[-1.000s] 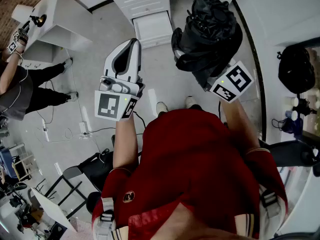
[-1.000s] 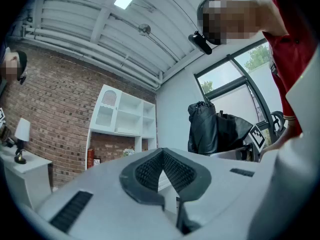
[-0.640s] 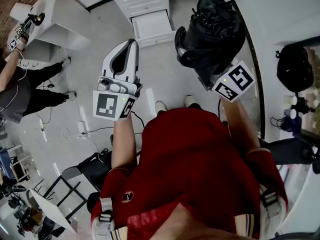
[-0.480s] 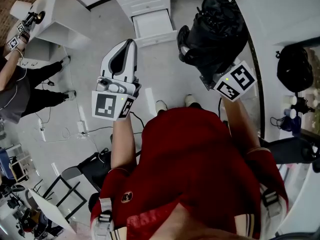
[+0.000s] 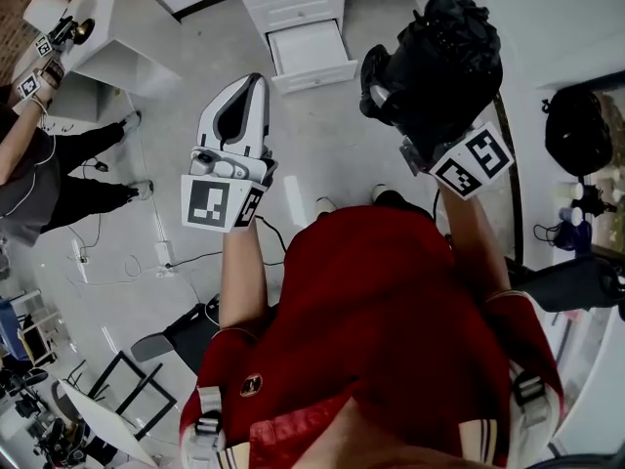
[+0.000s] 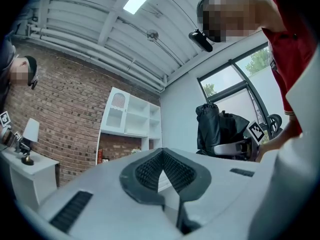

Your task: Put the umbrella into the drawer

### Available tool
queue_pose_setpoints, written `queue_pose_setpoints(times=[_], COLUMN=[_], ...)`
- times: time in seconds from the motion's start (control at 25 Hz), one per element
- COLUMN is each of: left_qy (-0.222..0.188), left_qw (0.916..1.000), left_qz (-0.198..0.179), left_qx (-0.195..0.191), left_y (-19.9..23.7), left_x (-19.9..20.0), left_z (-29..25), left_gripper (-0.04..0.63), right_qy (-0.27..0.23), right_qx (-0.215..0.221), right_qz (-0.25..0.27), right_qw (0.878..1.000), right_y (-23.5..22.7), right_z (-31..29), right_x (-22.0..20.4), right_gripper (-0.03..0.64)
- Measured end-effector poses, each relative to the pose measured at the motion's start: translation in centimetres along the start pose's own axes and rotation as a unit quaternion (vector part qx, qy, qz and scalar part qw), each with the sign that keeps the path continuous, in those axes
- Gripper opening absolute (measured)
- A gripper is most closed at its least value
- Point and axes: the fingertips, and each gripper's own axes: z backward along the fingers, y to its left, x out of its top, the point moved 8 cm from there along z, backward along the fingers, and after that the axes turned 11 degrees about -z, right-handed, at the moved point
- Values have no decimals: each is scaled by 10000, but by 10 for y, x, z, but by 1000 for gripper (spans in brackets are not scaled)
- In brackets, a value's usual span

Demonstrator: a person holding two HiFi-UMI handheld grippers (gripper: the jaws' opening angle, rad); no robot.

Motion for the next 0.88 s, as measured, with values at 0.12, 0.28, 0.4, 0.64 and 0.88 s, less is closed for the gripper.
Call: queue_pose_setpoints(times=[0.12,0.28,0.4,0.64,0.88], left_qy=[-19,-37,-20,137,343], left_qw=[10000,9999,9999,9998,9993], left_qz=[20,12,16,-32,-108], left_qx=[-50,-93,-123,-138,43], left_y=[15,28,31,38,60], left_x=[-5,-6,-7,-20,-45], left_z=[5,6,2,-26,-70], left_gripper=[6,6,6,6,6], right_qy=[-2,74,121,120,131], right_qx=[-101,-191,-242,-193,-57], right_qz=[51,116,128,10,5], right_qw=[9999,9997,9996,9997,9999], right_y=[7,12,9,-27,-88], right_z=[-8,-13,-14,-29,-62], right_x=[-4,-9,-11,-14,-7], right_gripper=[254,255,253,255,254])
